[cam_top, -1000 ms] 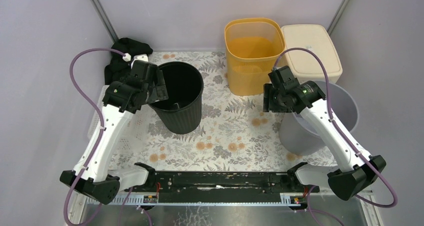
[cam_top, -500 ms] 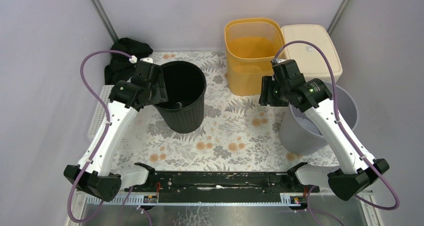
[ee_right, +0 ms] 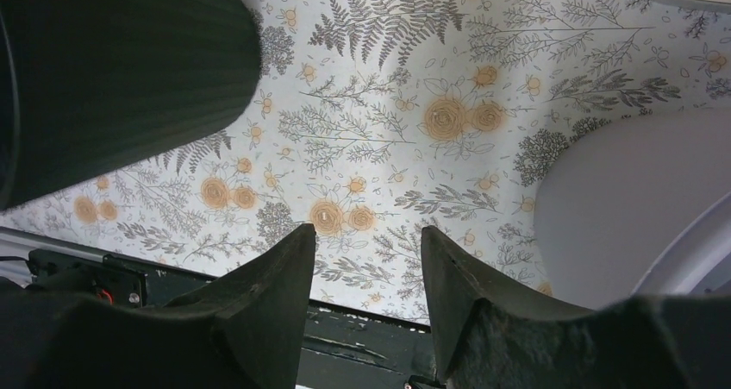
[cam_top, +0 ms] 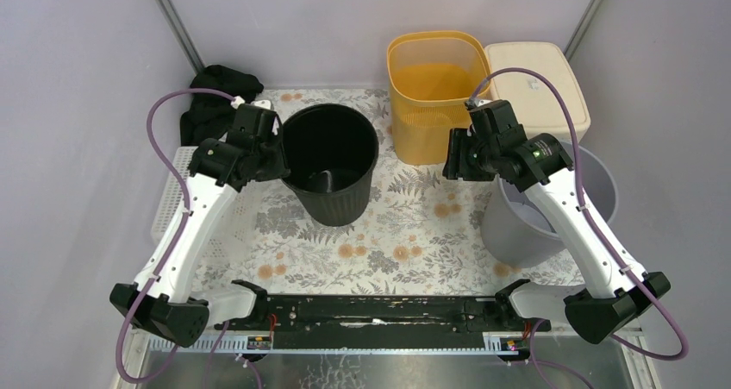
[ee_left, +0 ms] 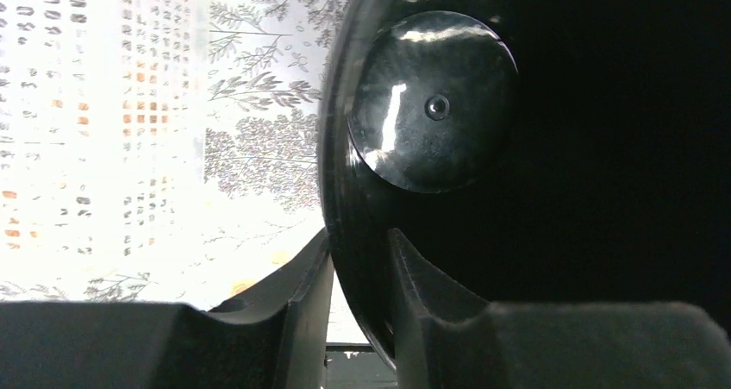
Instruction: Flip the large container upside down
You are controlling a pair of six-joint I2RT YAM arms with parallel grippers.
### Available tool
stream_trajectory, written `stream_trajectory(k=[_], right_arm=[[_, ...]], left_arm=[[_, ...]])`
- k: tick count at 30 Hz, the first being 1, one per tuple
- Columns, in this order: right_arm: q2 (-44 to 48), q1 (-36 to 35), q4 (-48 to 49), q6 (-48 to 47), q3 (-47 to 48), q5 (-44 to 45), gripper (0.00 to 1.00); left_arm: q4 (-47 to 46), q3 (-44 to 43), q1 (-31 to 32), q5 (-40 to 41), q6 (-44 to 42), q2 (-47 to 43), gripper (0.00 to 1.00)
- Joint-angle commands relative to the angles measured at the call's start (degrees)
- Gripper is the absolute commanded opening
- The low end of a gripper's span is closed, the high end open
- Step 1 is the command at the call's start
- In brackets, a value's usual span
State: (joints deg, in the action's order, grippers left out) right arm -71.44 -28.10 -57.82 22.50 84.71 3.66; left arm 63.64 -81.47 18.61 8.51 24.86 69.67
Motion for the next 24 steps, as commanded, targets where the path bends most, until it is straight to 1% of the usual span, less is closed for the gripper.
stream_trajectory(k=[1, 4, 6, 13, 18, 24], right_arm=[[-0.26, 0.22, 1.74, -0.11, 2.6, -1.18, 0.55], [-0.24, 0.2, 1.97, 0.04, 2.41, -1.6, 0.55], [-0.13, 0.23, 2.01, 0.14, 2.4, -1.8, 0.54], [0.29, 0.21, 1.57, 0.42, 2.87, -2.2, 0.54], [0.25, 0.18, 1.79, 0.88, 3.04, -2.99, 0.54], [0.57, 0.2, 1.01, 0.95, 3.76, -2.88, 0.54]], left_arm=[[-1.15, 0.18, 2.14, -5.1, 0.12, -0.41, 0.29], [-0.7, -0.06, 4.97, -4.64, 1.06, -0.05, 0.21], [-0.25, -0.25, 6.96, -4.07, 1.85, 0.24, 0.18], [0.73, 0.65, 13.28, -2.53, 4.89, -0.62, 0.17], [2.29, -0.69, 19.29, -0.73, 7.75, 0.18, 0.17], [4.47, -2.75, 23.83, -0.23, 10.23, 0.36, 0.17]])
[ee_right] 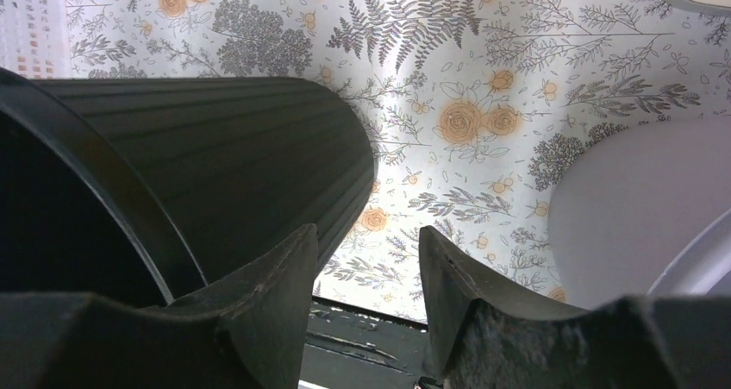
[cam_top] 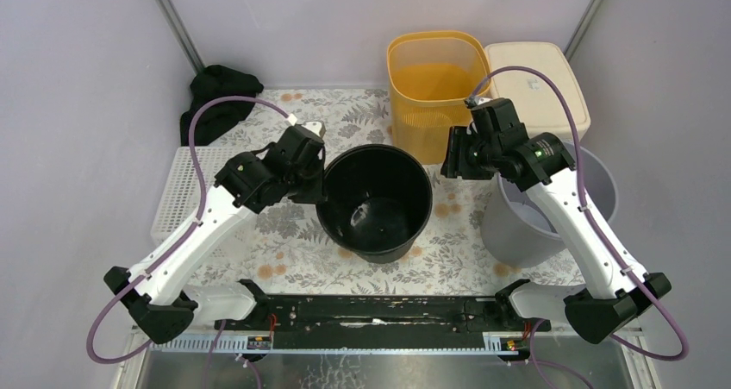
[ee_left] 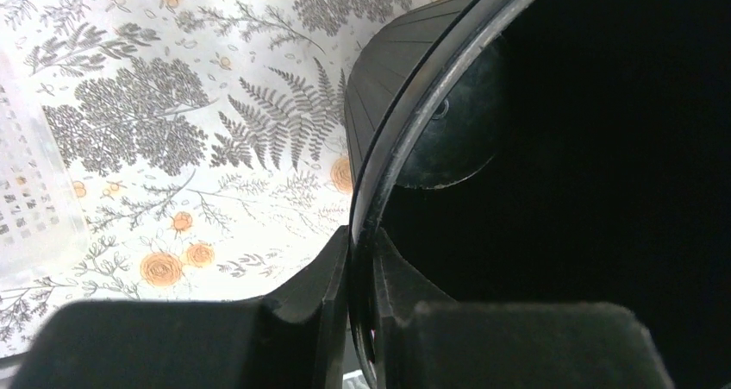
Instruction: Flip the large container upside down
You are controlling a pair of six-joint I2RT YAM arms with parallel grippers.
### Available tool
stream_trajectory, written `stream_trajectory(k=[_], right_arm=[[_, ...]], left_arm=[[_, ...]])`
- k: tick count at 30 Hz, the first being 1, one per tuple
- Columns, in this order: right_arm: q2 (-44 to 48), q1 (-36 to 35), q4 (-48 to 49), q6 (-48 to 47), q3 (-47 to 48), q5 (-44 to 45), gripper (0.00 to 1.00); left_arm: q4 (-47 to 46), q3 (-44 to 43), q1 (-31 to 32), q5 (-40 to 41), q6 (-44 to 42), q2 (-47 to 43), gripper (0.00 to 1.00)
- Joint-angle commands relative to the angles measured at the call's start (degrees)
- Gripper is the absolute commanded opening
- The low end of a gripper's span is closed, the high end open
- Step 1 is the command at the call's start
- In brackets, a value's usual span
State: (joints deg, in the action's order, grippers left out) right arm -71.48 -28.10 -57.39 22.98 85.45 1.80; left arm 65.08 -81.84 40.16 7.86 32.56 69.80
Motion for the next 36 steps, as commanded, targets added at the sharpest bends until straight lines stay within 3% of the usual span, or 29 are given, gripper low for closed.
stream_trajectory(k=[1, 8, 11, 14, 24, 27, 36], right_arm=[[0.69, 0.17, 0.45, 0.46, 3.12, -0.92, 0.54], [0.73, 0.21, 0.1, 0.77, 3.58, -1.28, 0.53], [0.73, 0.16, -0.19, 0.74, 4.07, -1.28, 0.53], [0.65, 0.23, -0.42, 0.75, 4.45, -1.57, 0.53], [0.38, 0.24, -1.02, 1.34, 6.51, -3.67, 0.53], [0.38, 0.19, -1.57, 1.53, 7.98, -4.21, 0.53], [-1.69, -4.06, -3.19, 1.62, 15.56, -9.55, 0.55]], left_arm=[[3.04, -2.5, 3.14, 0.52, 2.99, 0.44, 0.17], [2.31, -3.6, 9.08, 1.39, 5.63, 2.87, 0.18], [1.84, -3.8, 9.77, 1.45, 5.76, 3.41, 0.25], [1.24, -4.04, 9.76, 1.23, 5.53, 3.41, 0.49], [-0.74, -7.08, 9.76, -1.05, 4.23, 2.95, 0.74], [-0.93, -9.28, 9.77, -0.78, 3.83, 2.05, 0.99], [3.78, -16.28, 8.76, 8.91, 3.8, 0.58, 1.0]])
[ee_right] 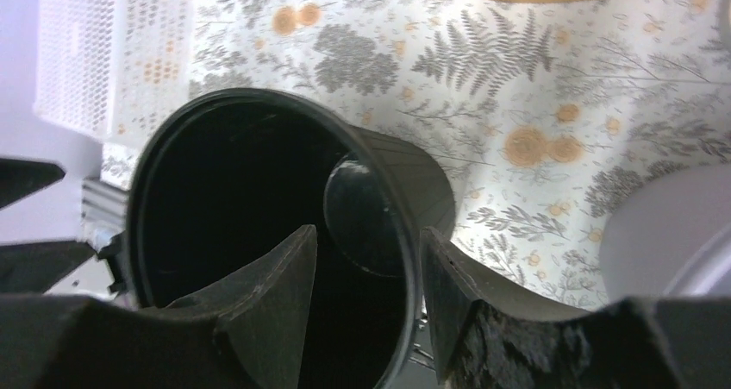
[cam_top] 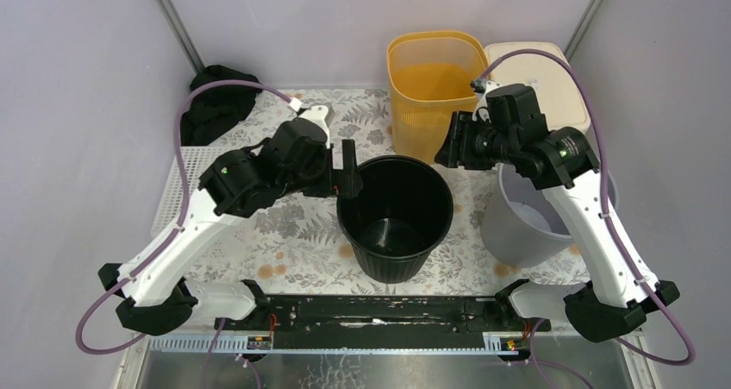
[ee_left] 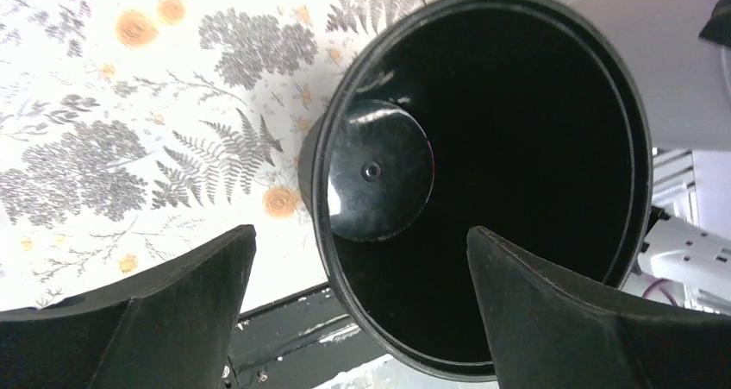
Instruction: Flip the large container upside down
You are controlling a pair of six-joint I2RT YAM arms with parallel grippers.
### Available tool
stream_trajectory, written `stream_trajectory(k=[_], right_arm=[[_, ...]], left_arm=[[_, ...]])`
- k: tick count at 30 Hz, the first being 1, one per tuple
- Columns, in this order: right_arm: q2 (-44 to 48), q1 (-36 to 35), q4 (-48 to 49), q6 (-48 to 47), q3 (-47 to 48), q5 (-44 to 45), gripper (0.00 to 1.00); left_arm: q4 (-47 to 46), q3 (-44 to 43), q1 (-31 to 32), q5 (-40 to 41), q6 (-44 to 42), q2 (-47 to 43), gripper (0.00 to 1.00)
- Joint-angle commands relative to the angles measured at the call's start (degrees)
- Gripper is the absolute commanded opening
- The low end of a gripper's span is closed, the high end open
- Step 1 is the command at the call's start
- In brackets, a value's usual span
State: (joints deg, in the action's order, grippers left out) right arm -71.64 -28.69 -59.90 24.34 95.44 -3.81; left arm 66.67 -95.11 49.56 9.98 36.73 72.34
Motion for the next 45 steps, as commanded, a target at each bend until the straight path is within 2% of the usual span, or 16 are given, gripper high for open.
stream_trajectory(k=[1, 9, 17, 20, 31, 45], right_arm=[[-2.48, -5.18, -1.12, 0.34, 6.97, -3.9, 0.55], [-8.74, -17.68, -3.06, 2.03, 15.27, -1.47, 0.59], [-16.96, -29.93, -7.85, 6.24, 21.68, 8.04, 0.61], [-19.81, -32.89, -9.6, 8.27, 24.4, 11.02, 0.61], [-32.18, -41.2, -14.87, 15.0, 35.32, 16.79, 0.61], [-43.34, -44.26, -23.94, 22.47, 42.15, 24.74, 0.53]], left_arm=[[2.75, -3.3, -1.68, 7.26, -0.53, -2.1, 1.0], [5.69, -2.89, -13.75, 11.65, -2.65, -6.55, 1.0], [-0.98, 7.47, -26.07, 5.01, -5.09, -10.97, 1.0], [-2.07, 8.11, -29.2, 3.06, -5.93, -11.67, 1.0], [-3.02, 5.72, -31.63, 1.42, -7.07, -13.72, 1.0], [-4.09, 7.25, -31.82, 0.74, -9.5, -16.72, 1.0]])
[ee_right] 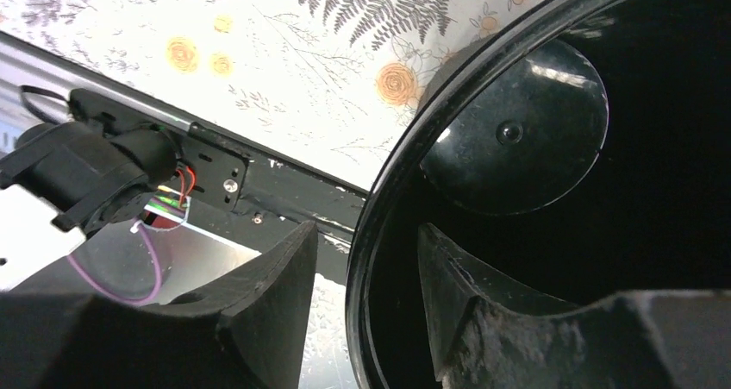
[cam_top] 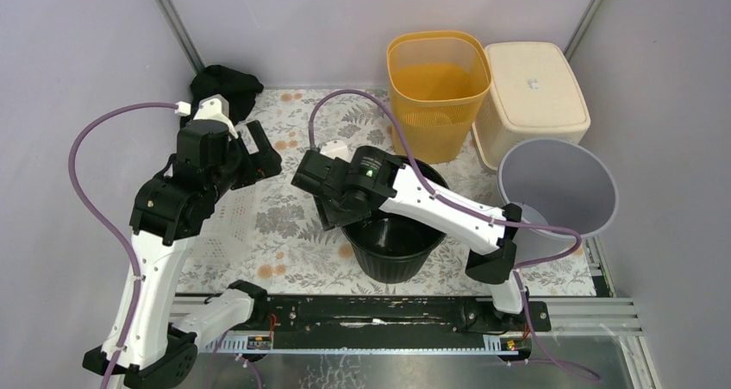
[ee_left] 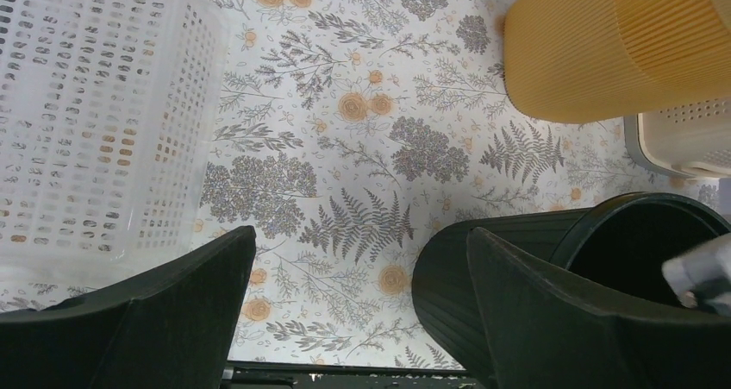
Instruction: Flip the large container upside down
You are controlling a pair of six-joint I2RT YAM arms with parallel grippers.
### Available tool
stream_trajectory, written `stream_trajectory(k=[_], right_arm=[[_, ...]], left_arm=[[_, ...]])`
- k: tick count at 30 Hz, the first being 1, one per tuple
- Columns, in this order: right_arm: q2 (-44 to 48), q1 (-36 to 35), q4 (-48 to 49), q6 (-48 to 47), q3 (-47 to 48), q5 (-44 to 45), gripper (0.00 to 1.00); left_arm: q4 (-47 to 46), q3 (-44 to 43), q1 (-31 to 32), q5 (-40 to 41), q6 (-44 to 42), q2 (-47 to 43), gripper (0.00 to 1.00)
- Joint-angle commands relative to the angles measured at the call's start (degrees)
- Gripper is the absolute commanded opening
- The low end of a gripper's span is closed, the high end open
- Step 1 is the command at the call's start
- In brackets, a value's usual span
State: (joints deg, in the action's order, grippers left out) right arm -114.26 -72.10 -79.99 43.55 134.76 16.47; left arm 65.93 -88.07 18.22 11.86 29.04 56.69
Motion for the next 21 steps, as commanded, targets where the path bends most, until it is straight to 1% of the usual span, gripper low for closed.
stream_trajectory(k=[1, 3, 9, 17, 21], right_arm=[[-0.75, -0.85, -3.86, 3.53, 2.41, 4.5, 0.52], [-0.96, -0.86, -3.86, 3.86, 1.64, 4.3, 0.5], [-1.14, -0.86, -3.86, 4.27, -0.43, 2.99, 0.49], [-1.02, -0.87, -2.49, 3.88, -3.54, 0.64, 0.48], [-1.14, -0.87, -2.12, 3.46, -4.32, -0.64, 0.44]], left_arm=[[-3.34, 0.36, -0.52, -1.37, -1.93, -1.13, 1.0], [-3.44, 0.81, -0.49, -1.8, -1.97, -1.4, 1.0], [-3.61, 1.33, -0.55, -2.06, -1.84, -1.92, 1.0], [-2.85, -0.99, -0.55, -1.07, -1.46, -1.67, 1.0], [-2.27, -2.27, -0.55, 0.41, -1.59, -2.22, 1.0]])
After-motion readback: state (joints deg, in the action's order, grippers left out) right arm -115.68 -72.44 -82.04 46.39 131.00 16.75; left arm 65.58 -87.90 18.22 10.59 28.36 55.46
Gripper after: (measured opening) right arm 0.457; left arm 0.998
